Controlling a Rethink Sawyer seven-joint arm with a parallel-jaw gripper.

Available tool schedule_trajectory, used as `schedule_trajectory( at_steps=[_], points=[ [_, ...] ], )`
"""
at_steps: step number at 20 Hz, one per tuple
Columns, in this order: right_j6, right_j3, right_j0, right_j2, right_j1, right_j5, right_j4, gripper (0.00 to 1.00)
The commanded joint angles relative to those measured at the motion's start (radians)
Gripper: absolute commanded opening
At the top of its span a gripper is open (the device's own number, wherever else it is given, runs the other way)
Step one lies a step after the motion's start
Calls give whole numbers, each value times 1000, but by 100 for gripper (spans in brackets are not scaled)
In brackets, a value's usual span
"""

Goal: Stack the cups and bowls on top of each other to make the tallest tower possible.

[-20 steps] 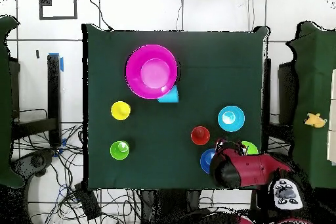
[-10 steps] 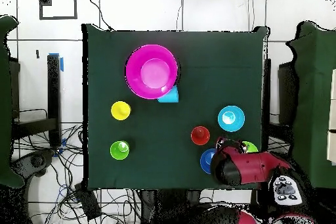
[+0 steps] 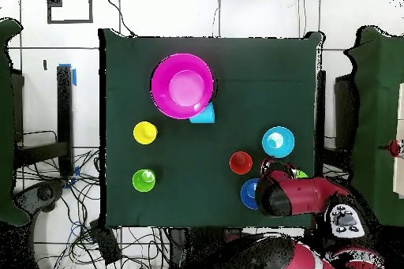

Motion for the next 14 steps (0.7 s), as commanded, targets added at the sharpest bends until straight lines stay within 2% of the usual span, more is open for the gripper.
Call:
schedule_trajectory(
  at_steps=[1, 10, 14],
  points=[
    [-2, -83, -31, 164, 77, -27, -49, 100],
    [37, -106, 45, 61, 100, -122, -19, 100],
    [32, -108, 40, 67, 102, -117, -23, 100]
  ],
)
